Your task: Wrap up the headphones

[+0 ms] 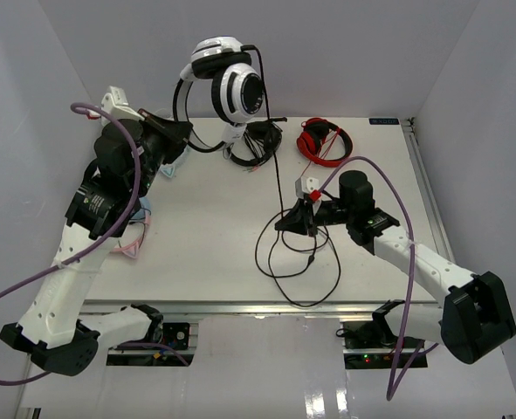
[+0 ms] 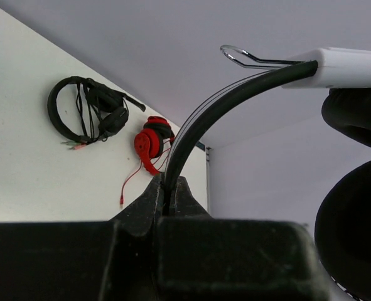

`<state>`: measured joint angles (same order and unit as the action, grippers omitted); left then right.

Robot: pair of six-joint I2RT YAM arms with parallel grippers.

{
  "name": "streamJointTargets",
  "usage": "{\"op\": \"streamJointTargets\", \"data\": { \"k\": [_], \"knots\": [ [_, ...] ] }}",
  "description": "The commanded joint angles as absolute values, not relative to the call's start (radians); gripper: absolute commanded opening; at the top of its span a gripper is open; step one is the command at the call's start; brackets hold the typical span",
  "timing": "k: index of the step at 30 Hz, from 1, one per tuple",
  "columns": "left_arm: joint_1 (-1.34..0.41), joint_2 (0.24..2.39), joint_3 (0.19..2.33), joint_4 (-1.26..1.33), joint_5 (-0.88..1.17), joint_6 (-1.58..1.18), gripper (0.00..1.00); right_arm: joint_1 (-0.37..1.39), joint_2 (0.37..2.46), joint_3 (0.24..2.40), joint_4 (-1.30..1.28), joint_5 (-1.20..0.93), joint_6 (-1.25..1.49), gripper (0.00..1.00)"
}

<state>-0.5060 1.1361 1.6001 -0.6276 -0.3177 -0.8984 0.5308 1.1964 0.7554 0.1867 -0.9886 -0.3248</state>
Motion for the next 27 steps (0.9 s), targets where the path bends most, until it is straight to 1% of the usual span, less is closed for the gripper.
{"op": "streamJointTargets", "data": {
  "k": [1, 4, 7, 8, 9, 11, 13, 15, 16, 18, 19, 21, 23, 25, 27],
  "knots": [
    [-0.505, 1.101, 1.541, -0.473, -0.434, -1.096, 0.00, 0.544, 1.170, 0.800, 0.227, -1.034, -0.245, 0.08],
    [-0.505, 1.152, 1.511, -0.413, -0.467, -1.133, 0.00, 0.567, 1.163, 0.839, 0.118, -0.980, -0.300, 0.08],
    [-0.505, 1.223, 1.530, -0.407, -0.482, -1.112, 0.00, 0.595, 1.145, 0.877, 0.012, -0.868, -0.381, 0.08],
    [-0.505, 1.250, 1.545, -0.401, -0.488, -1.061, 0.00, 0.616, 1.138, 0.902, -0.062, -0.790, -0.446, 0.08],
    [-0.505, 1.292, 1.570, -0.392, -0.494, -0.968, 0.00, 0.646, 1.129, 0.936, -0.164, -0.666, -0.536, 0.08],
    [-0.506, 1.368, 1.626, -0.393, -0.516, -0.783, 0.00, 0.676, 1.126, 0.990, -0.272, -0.472, -0.644, 0.08],
    [-0.507, 1.465, 1.652, -0.404, -0.548, -0.536, 0.00, 0.711, 1.123, 1.044, -0.366, -0.181, -0.781, 0.08],
    [-0.527, 1.515, 1.611, -0.394, -0.568, -0.376, 0.00, 0.723, 1.107, 1.053, -0.355, 0.095, -0.867, 0.08],
    [-0.542, 1.535, 1.584, -0.379, -0.573, -0.269, 0.00, 0.724, 1.094, 1.050, -0.318, 0.187, -0.924, 0.08],
    [-0.566, 1.552, 1.522, -0.345, -0.571, -0.104, 0.00, 0.719, 1.068, 1.046, -0.222, 0.301, -1.020, 0.08],
    [-0.572, 1.534, 1.439, -0.333, -0.553, -0.063, 0.00, 0.713, 1.062, 1.060, -0.195, 0.349, -1.049, 0.08],
    [-0.578, 1.501, 1.314, -0.284, -0.464, 0.026, 0.00, 0.690, 1.054, 1.132, -0.195, 0.336, -1.049, 0.08],
    [-0.580, 1.434, 1.243, -0.251, -0.395, 0.068, 0.00, 0.678, 1.058, 1.171, -0.196, 0.321, -1.039, 0.08],
    [-0.581, 1.386, 1.152, -0.216, -0.261, 0.127, 0.00, 0.650, 1.073, 1.208, -0.196, 0.264, -1.020, 0.08],
    [-0.583, 1.332, 1.113, -0.197, -0.151, 0.172, 0.00, 0.629, 1.084, 1.215, -0.193, 0.207, -0.993, 0.08]
  ]
}}
